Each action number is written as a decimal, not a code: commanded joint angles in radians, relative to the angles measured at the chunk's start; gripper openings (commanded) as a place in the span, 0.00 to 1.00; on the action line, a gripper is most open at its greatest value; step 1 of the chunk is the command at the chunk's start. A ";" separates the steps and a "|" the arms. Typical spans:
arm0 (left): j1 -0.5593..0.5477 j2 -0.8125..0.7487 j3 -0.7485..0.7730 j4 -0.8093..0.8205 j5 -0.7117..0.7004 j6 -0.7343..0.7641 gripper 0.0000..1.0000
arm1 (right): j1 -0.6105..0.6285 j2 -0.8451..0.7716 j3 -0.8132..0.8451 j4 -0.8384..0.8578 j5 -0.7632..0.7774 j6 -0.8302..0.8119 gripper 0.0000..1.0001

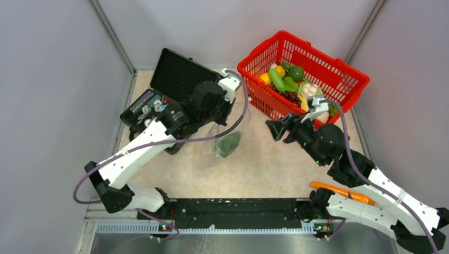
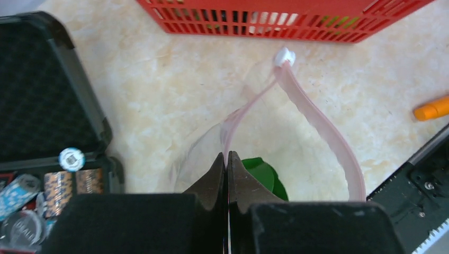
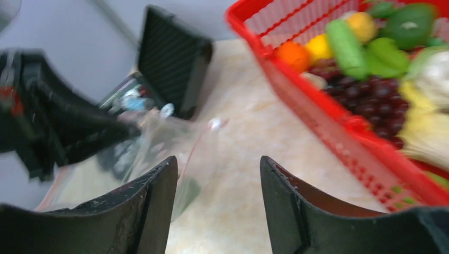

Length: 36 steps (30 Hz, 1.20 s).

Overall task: Place the food in the zip-top bag and seal the zipper
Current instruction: Adjust the zipper food storage bag at the center of the board, then pick up the fake fruit from the bin.

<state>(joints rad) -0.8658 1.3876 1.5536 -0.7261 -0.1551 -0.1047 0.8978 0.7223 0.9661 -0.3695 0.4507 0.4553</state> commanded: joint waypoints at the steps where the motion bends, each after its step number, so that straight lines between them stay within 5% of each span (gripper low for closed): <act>1: -0.004 0.081 0.045 -0.016 0.109 0.004 0.00 | -0.145 0.114 0.188 -0.111 0.117 -0.092 0.56; 12: -0.004 0.000 -0.122 0.138 0.180 -0.054 0.00 | -0.769 0.642 0.511 -0.154 -0.446 -0.124 0.63; 23: -0.005 -0.022 -0.208 0.223 0.195 -0.081 0.00 | -0.846 1.178 0.922 -0.346 -0.497 -0.207 0.78; 32: -0.004 -0.023 -0.197 0.216 0.181 -0.051 0.00 | -0.850 1.215 0.812 0.033 -0.369 -0.060 0.85; 36: -0.004 -0.034 -0.210 0.216 0.174 -0.047 0.00 | -0.849 1.311 0.899 0.008 -0.291 -0.071 0.87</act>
<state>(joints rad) -0.8684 1.4040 1.3499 -0.5602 0.0326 -0.1680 0.0544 1.9560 1.7905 -0.4408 0.0734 0.3702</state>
